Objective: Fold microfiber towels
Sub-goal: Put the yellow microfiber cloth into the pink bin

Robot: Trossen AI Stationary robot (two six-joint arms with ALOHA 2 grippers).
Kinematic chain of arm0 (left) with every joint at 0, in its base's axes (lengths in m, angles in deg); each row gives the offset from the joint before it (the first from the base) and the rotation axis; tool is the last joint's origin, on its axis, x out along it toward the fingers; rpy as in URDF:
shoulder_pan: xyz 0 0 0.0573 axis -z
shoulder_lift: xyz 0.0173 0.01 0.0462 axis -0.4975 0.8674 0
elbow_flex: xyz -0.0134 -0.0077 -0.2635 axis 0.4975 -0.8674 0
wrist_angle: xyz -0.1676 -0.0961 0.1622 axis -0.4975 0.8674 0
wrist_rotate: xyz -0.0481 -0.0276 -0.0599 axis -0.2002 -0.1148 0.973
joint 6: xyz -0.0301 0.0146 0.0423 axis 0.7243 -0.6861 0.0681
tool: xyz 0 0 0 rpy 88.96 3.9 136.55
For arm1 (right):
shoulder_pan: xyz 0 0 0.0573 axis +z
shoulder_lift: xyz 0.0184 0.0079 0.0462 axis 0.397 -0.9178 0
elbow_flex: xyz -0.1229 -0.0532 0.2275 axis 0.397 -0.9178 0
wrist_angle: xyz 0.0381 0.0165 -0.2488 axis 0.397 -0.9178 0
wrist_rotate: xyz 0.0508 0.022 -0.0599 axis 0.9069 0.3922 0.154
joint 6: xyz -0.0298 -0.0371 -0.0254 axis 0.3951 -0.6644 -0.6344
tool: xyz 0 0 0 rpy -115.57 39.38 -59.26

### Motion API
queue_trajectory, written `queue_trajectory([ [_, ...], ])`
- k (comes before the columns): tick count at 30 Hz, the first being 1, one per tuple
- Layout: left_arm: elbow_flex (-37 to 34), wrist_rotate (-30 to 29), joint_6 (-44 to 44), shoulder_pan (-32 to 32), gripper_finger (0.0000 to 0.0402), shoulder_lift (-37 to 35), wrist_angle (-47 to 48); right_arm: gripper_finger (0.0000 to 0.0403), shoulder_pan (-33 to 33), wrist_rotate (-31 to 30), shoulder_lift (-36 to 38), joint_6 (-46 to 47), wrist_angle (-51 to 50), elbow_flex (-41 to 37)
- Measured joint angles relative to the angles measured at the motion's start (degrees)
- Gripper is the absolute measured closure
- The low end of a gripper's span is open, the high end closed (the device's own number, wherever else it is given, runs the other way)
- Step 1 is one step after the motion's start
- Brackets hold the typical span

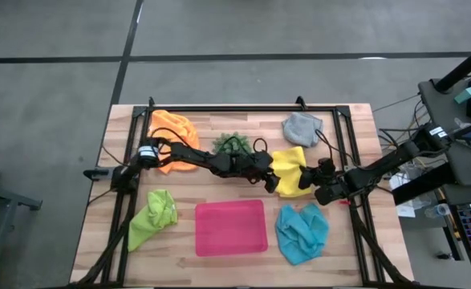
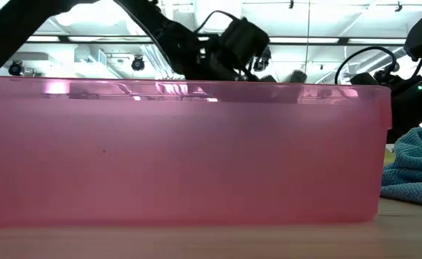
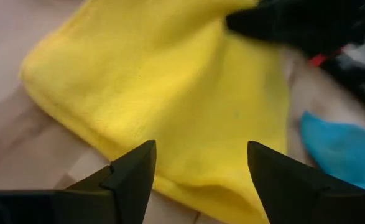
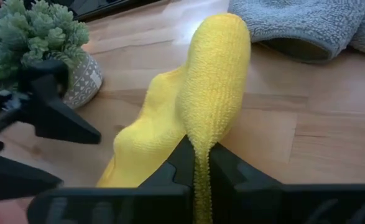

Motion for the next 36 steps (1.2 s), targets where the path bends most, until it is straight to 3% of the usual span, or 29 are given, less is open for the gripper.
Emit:
queue_trajectory([
  [9,1.9,-4.4,0.0,0.0,0.0165,2.2,6.9,0.0390,0.0,0.0,0.0,-0.8,0.2,0.0],
  [19,2.0,-4.3,0.1,0.0,0.0165,2.3,3.9,0.0390,0.0,0.0,0.0,-1.4,0.2,0.3],
  [36,5.9,0.7,2.7,0.1,0.0165,8.4,-3.4,0.0390,0.0,0.2,-0.1,-1.3,0.5,0.4],
])
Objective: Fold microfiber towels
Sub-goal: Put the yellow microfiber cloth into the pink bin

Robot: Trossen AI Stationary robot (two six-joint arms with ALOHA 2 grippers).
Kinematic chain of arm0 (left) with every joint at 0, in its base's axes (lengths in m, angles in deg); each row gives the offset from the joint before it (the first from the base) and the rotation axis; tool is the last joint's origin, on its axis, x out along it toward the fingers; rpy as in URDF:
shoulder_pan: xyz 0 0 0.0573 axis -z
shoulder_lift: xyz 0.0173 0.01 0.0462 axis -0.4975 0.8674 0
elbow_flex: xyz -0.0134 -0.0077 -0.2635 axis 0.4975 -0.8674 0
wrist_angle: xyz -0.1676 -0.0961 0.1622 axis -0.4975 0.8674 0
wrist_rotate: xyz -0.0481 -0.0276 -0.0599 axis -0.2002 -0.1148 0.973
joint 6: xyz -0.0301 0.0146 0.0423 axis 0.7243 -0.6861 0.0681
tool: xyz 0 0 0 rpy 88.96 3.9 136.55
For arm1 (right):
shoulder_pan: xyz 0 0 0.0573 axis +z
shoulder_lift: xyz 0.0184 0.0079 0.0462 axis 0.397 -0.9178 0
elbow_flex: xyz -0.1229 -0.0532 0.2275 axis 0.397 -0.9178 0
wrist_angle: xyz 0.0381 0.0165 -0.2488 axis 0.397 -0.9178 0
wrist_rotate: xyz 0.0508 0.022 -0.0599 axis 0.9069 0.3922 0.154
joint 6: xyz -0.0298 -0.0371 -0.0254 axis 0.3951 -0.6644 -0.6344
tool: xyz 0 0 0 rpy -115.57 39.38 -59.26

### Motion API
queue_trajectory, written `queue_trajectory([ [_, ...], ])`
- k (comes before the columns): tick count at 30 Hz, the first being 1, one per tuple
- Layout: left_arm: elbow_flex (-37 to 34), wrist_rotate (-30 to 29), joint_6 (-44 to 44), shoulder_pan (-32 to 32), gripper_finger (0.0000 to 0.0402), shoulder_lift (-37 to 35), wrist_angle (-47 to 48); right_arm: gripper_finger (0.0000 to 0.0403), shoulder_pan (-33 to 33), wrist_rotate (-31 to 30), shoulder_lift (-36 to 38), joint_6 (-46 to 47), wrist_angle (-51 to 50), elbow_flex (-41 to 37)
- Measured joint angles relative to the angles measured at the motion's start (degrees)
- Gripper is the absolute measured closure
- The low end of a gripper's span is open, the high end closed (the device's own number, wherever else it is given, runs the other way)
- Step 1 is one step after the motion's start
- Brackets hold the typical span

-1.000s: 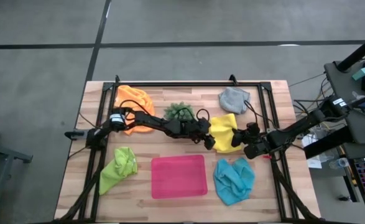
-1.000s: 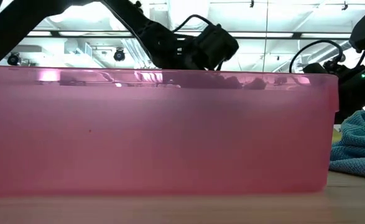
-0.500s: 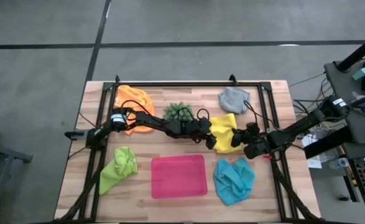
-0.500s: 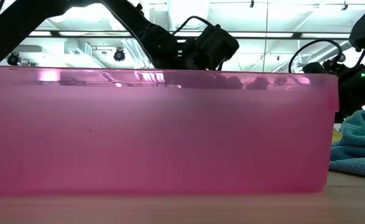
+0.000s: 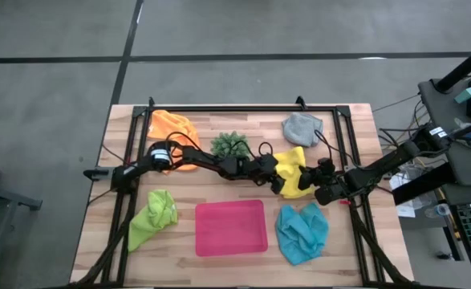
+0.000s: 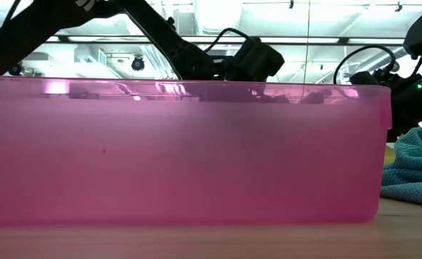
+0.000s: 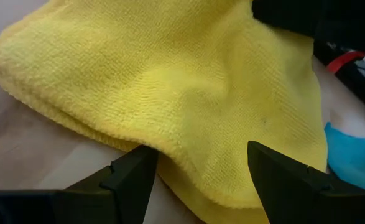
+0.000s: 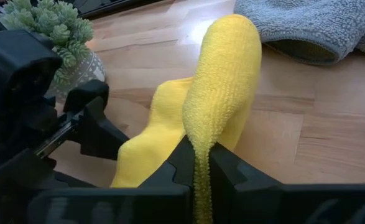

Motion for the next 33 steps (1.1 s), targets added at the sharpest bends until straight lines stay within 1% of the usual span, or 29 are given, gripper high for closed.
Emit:
queue_trajectory([
  [6,0.0,0.1,0.2,0.0,0.0165,1.5,-3.2,0.0390,0.1,0.1,0.0,0.0,0.3,0.0],
  [9,0.0,0.1,-0.6,0.0,0.0179,1.6,-3.5,0.0390,0.4,0.0,0.0,0.0,0.7,0.0],
  [13,-0.1,0.1,-2.7,0.0,0.0222,1.7,-4.1,0.0390,0.4,-0.1,0.0,0.0,0.9,0.0],
  [25,-0.3,0.3,-7.2,0.0,0.0389,1.9,-4.4,0.0390,0.5,0.3,0.0,0.0,1.1,0.0],
  [26,-0.3,0.5,-8.0,0.0,0.0394,1.9,-4.6,0.0390,0.8,0.3,0.0,-0.4,1.1,0.0],
  [30,-0.5,1.6,-12.6,0.1,0.0395,1.4,-5.3,0.0391,1.9,0.3,0.6,-1.5,1.1,0.0],
  [33,-0.8,1.5,-15.1,0.4,0.0399,-0.7,-4.0,0.0391,2.7,0.3,1.5,-2.1,1.1,0.0],
])
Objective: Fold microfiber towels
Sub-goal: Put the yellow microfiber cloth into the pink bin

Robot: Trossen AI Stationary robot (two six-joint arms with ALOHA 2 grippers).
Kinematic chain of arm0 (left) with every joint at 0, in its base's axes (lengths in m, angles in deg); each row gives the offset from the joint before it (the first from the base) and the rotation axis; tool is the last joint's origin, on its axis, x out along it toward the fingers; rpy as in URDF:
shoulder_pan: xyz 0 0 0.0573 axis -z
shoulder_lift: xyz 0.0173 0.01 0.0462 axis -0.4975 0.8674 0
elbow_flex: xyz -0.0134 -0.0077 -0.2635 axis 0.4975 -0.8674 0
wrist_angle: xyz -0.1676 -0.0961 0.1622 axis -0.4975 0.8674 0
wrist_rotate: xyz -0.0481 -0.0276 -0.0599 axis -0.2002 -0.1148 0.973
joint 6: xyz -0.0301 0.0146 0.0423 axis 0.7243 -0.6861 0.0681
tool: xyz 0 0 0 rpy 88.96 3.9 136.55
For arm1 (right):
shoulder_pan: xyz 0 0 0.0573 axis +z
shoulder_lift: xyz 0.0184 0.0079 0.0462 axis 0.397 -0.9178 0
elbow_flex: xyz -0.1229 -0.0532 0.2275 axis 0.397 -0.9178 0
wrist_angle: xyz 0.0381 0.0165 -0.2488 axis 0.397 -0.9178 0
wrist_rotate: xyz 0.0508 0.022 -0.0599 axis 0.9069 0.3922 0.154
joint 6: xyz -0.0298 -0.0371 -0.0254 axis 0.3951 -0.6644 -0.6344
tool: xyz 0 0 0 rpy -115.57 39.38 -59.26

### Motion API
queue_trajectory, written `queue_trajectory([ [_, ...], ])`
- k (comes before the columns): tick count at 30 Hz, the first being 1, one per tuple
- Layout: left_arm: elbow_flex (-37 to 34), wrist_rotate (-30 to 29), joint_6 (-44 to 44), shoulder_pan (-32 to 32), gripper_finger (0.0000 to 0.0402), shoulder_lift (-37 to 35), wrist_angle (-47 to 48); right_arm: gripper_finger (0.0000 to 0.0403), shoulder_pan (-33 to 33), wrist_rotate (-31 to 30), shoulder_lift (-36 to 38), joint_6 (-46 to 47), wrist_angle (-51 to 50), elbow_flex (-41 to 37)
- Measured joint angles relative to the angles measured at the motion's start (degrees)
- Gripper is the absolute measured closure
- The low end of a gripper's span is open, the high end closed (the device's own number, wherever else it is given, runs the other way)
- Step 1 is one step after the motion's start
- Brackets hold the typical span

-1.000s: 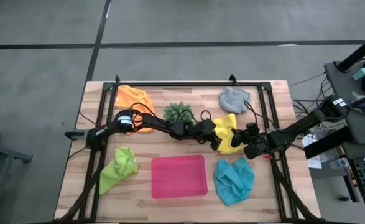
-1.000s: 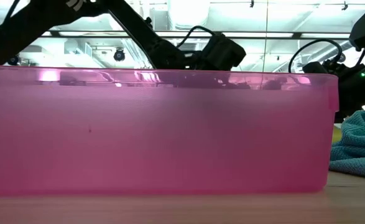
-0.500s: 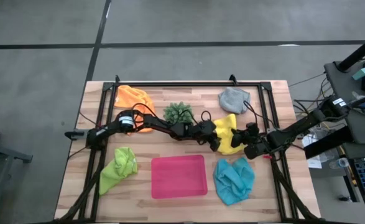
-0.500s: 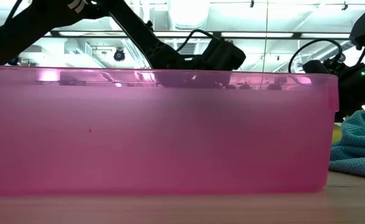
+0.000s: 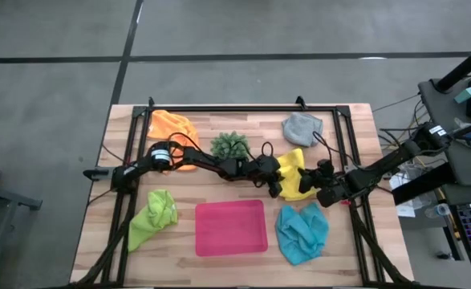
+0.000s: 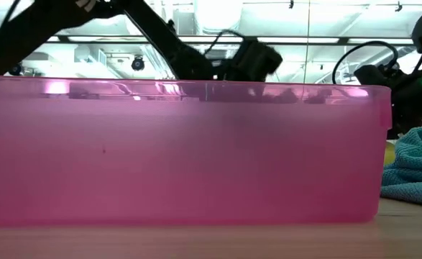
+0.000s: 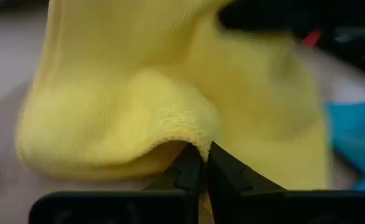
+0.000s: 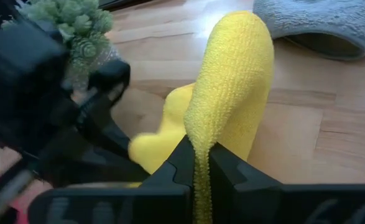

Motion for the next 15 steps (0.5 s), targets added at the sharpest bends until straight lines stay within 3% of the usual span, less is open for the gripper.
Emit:
queue_trajectory([
  [7,-1.7,-0.7,-3.2,0.7,0.0400,-5.4,2.4,0.0392,1.0,-0.4,1.3,-6.5,0.0,3.5],
  [15,-1.7,-3.9,-9.0,2.7,0.0401,-13.4,14.2,0.0392,1.0,-0.4,1.2,-19.3,-2.1,13.0],
])
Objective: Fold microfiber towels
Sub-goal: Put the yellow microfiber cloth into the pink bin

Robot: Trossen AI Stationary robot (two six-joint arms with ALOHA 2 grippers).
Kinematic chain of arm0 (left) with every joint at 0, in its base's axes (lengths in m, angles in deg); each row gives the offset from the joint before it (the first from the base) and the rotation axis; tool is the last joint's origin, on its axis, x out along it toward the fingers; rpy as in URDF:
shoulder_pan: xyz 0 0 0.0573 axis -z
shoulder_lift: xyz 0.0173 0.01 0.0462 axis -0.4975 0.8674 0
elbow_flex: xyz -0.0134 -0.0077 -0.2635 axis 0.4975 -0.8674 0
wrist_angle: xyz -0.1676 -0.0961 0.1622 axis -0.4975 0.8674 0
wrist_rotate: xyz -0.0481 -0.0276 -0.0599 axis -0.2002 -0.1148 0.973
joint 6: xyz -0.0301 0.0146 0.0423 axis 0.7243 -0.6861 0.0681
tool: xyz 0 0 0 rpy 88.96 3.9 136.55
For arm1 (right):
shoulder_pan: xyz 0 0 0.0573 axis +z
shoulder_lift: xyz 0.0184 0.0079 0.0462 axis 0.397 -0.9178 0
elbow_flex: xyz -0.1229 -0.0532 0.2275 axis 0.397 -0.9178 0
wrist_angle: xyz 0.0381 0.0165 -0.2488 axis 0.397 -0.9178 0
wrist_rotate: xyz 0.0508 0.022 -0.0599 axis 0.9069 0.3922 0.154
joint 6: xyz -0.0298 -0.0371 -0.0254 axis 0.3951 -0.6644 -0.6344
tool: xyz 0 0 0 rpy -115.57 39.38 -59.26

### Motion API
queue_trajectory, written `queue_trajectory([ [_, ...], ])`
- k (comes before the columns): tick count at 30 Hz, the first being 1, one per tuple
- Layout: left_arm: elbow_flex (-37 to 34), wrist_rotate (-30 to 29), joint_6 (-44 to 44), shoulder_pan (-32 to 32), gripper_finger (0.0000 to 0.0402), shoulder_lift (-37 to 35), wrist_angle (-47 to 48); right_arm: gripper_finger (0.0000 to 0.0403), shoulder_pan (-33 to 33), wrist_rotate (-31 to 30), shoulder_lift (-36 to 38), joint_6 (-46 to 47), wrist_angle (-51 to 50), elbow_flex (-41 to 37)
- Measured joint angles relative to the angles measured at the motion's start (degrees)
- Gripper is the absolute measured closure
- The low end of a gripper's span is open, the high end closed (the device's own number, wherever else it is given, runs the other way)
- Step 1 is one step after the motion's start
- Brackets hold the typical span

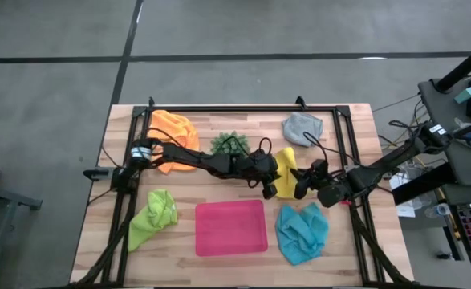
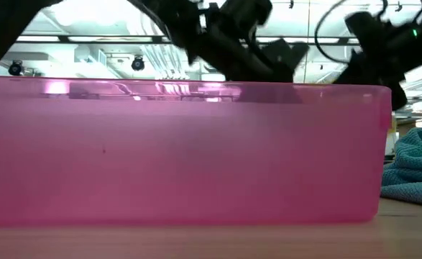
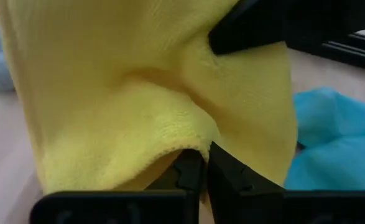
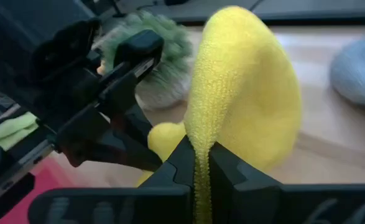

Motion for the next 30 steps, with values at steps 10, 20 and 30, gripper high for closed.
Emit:
queue_trajectory([
  [10,0.0,-1.7,-3.3,4.3,0.0401,-11.9,15.4,0.0392,0.0,5.1,-1.3,-8.3,-2.1,9.4],
  [20,0.0,-1.9,2.3,10.9,0.0401,-17.8,29.4,0.0392,0.2,11.9,-14.0,-13.2,-0.8,21.1],
  [30,0.0,-4.7,13.7,20.8,0.0402,-21.8,35.7,0.0392,0.6,21.9,-30.2,-18.3,-1.0,36.0],
])
